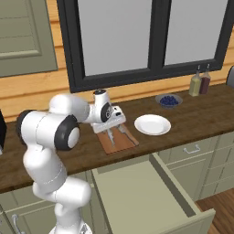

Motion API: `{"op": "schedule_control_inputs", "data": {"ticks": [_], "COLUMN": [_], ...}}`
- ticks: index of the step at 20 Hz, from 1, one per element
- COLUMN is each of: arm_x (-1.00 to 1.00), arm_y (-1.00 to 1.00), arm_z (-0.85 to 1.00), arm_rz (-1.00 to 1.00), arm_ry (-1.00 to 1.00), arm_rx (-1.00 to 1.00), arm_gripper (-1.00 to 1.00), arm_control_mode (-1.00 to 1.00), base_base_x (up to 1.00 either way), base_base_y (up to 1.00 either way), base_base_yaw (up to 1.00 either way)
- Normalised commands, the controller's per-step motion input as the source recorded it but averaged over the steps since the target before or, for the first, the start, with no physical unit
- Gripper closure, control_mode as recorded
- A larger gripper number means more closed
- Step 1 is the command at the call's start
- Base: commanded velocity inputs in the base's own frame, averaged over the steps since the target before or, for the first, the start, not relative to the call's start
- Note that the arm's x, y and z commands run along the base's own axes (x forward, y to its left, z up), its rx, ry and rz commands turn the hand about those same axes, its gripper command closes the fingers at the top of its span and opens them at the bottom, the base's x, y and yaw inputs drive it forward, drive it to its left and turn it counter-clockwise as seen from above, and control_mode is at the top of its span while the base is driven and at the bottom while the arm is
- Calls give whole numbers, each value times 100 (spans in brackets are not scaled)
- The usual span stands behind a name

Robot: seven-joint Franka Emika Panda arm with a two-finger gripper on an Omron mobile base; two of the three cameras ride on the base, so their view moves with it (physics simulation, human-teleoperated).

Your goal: Pick up the knife from the drawer and place it on the cutting board. Then place the meat from the plate to the cutting board.

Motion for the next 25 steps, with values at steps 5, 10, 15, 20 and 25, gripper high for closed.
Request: {"op": "schedule_control_inputs", "data": {"ticks": [5, 10, 15, 20, 25], "arm_x": [-60, -90, -93, -92, -92], "arm_y": [0, 2, 17, 28, 29], "arm_z": [70, 75, 80, 76, 75], "arm_rz": [-1, -3, -2, -4, -4], "arm_ry": [-5, -9, -9, -4, -6], "arm_rx": [0, 4, 10, 16, 15], "arm_gripper": [-100, -100, -100, -100, -100], "arm_control_mode": [-100, -100, -100, -100, -100], "base_base_x": [0, 0, 0, 0, 0], "base_base_y": [0, 0, 0, 0, 0], "base_base_yaw": [0, 0, 0, 0, 0]}}
